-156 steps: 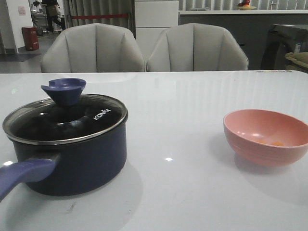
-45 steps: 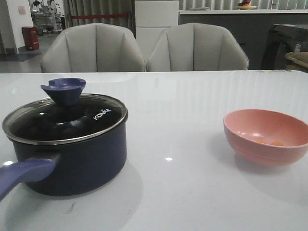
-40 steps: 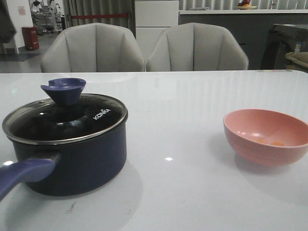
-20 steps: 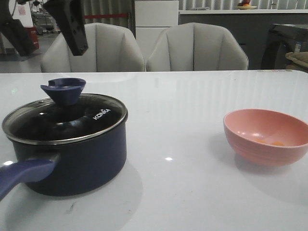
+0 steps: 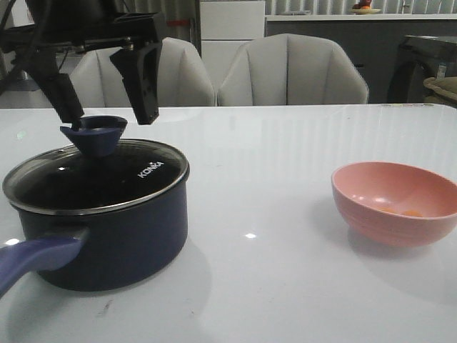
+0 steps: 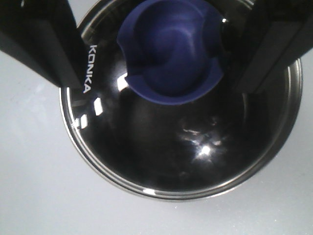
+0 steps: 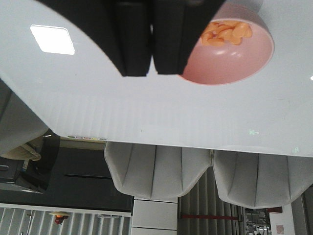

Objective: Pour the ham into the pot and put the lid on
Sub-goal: 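Lower the left gripper onto the purple lid knob and close it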

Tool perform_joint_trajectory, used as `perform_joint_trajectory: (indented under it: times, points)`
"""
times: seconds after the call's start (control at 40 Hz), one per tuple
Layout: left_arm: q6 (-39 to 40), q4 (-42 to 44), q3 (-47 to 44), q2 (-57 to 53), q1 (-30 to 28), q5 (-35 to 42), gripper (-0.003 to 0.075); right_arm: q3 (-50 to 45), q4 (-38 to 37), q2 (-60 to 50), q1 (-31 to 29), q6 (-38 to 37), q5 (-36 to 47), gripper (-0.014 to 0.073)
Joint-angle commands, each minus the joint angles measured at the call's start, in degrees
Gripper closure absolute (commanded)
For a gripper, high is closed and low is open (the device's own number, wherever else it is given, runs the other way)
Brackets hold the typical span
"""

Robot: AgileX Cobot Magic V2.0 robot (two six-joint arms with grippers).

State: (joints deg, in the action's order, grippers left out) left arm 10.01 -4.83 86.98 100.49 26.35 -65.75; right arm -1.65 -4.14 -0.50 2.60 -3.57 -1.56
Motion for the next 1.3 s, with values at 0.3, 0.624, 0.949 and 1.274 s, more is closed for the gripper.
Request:
perform_joint_trajectory:
  times: [0.3,0.624,0.949,1.274]
  points:
    - [3.1,1.5,1.8,-0.3,0.4,-1.8,0.0112,-0.4,-0.6,-1.2,-0.3,0.1,4.3,0.0445]
    - [3.5,0.7,1.8,1.7,0.4,-1.4,0.0112,-0.4,-0.6,-1.2,-0.3,0.1,4.3,0.0445]
    - [3.5,-0.5,1.8,2.2,0.4,-1.6,0.0187,-0.4,-0.6,-1.2,-0.3,0.1,4.3,0.0445]
    - [3.1,-0.5,1.8,2.2,0.4,-3.8,0.0468,-0.4,-0.6,-1.2,-0.3,0.1,4.3,0.0445]
